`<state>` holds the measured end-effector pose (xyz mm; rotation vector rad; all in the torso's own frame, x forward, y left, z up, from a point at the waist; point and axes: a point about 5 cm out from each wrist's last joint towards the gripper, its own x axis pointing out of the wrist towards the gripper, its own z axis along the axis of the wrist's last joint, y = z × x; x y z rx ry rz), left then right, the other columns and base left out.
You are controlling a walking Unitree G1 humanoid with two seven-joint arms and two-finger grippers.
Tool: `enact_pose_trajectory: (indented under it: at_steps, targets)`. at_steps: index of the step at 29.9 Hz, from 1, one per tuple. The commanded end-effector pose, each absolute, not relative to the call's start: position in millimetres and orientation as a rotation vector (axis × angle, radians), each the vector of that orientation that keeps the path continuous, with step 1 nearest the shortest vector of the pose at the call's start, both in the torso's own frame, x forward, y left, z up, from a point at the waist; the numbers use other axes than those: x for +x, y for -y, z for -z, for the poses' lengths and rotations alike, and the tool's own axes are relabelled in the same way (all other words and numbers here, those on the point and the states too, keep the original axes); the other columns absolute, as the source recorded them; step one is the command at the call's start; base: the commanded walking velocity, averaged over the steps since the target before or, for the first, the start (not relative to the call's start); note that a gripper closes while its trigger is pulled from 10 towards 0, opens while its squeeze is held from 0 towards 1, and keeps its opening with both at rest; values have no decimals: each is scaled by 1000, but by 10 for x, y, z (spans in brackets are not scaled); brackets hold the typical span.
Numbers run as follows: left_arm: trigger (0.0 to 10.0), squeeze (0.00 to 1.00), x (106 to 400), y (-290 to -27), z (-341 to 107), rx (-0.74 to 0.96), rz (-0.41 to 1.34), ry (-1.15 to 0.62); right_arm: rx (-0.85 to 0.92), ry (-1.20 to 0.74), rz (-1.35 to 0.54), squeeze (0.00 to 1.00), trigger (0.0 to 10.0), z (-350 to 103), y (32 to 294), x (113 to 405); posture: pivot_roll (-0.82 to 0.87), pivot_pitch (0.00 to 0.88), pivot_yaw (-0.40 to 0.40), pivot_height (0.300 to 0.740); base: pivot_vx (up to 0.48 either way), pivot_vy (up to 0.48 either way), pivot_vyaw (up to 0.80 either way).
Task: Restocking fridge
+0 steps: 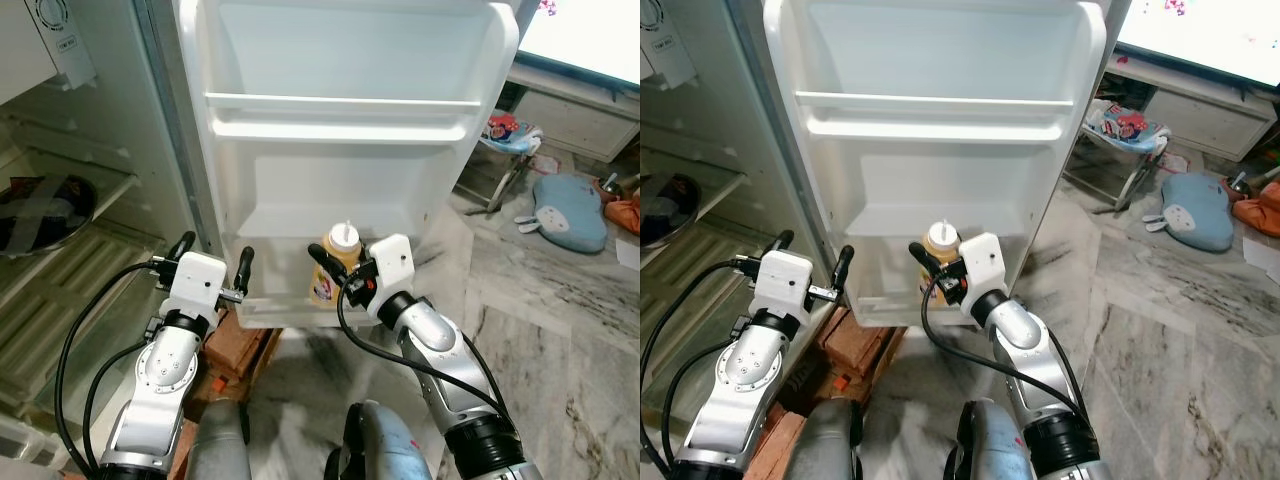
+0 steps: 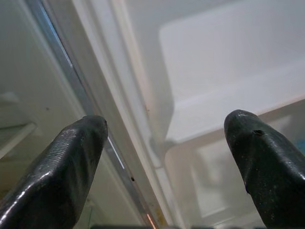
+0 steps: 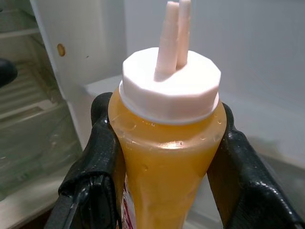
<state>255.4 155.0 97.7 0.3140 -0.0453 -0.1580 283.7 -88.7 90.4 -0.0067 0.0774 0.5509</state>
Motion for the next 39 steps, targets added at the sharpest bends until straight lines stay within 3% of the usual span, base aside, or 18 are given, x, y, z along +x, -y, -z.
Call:
enact_pose_trajectory:
  at_steps: [1, 9, 21, 39]
  targets:
    - [10000, 0, 2565, -1539, -1016, 320, 176, 55, -34, -30, -543, 0, 10000, -978, 890, 2904, 149, 52, -68, 651, 0, 0, 0]
    - [10000, 0, 2582, -1541, -1019, 320, 165, 54, -56, -43, -568, 0, 10000, -942, 834, 2931, 158, 52, -71, 636, 0, 0, 0]
    - [10000, 0, 2522, -1514, -1000, 310, 163, 49, -62, -35, -580, 0, 10000, -905, 820, 2922, 158, 74, -90, 556, 0, 0, 0]
    - [10000, 0, 2566, -1489, -1062, 308, 196, 77, -170, 84, -517, 0, 10000, -1042, 808, 3047, 150, 83, -62, 556, 28, 0, 0]
